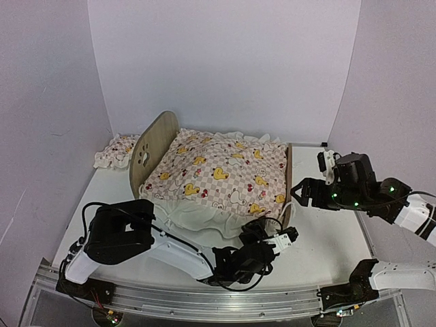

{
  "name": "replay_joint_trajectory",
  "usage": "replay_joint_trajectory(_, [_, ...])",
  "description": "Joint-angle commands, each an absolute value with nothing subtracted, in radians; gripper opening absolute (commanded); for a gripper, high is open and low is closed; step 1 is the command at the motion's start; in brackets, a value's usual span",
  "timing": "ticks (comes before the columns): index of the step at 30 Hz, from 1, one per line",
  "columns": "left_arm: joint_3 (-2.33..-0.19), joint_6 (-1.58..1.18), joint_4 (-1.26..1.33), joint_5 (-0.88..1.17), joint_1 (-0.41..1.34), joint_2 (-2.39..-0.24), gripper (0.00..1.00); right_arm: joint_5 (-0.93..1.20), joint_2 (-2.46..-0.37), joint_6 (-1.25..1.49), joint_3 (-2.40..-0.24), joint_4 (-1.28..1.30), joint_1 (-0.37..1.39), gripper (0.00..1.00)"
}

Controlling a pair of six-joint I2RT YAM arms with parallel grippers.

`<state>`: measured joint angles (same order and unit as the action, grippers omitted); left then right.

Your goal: Set up the pet bed

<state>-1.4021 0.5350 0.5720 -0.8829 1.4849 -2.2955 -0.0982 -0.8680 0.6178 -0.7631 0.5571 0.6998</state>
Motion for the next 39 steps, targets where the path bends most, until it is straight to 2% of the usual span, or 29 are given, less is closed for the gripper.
replay_joint_trajectory(1, [-1.459,0.518,0.688,-1.010,1.454,-2.261,0.68,-0.096,-0.859,0.610,-0.754,0.556,0.697,0.87])
replay_joint_trajectory(5, [-1.415,0.481,0.689,-0.991,1.444,-2.186,0.47,-0.080,-0.856,0.581,-0.750,0.560,0.696,0.83])
replay_joint_trajectory(8, [-1.369,0.458,0.684,-0.980,1.443,-2.118,0.26,-0.059,-0.862,0.503,-0.773,0.571,0.696,0.73])
replay_joint_trajectory(10, [-1.337,0.442,0.678,-0.979,1.444,-2.078,0.19,-0.030,-0.871,0.451,-0.796,0.575,0.696,0.68])
replay_joint_trajectory(16, [-1.203,0.321,0.608,-0.872,1.429,-1.925,0.17,0.060,-0.942,0.188,-0.873,0.571,0.701,0.64])
replay_joint_trajectory(19, [-1.178,0.238,0.546,-0.789,1.404,-1.871,0.08,0.140,-0.987,0.022,-0.896,0.570,0.704,0.64])
replay_joint_trajectory(23, [-1.144,0.166,0.511,-0.654,1.364,-1.812,0.06,0.249,-1.051,-0.188,-0.893,0.538,0.705,0.63])
replay_joint_trajectory(31, [-1.111,0.101,0.485,-0.548,1.317,-1.760,0.03,0.338,-1.183,-0.243,-0.936,0.480,0.707,0.59])
replay_joint_trajectory(35, [-1.101,0.100,0.478,-0.535,1.313,-1.748,0.01,0.233,-1.250,-0.206,-0.954,0.429,0.707,0.41])
replay_joint_trajectory(39, [-1.092,0.095,0.473,-0.527,1.312,-1.735,0.01,0.178,-1.295,-0.175,-0.966,0.400,0.707,0.43])
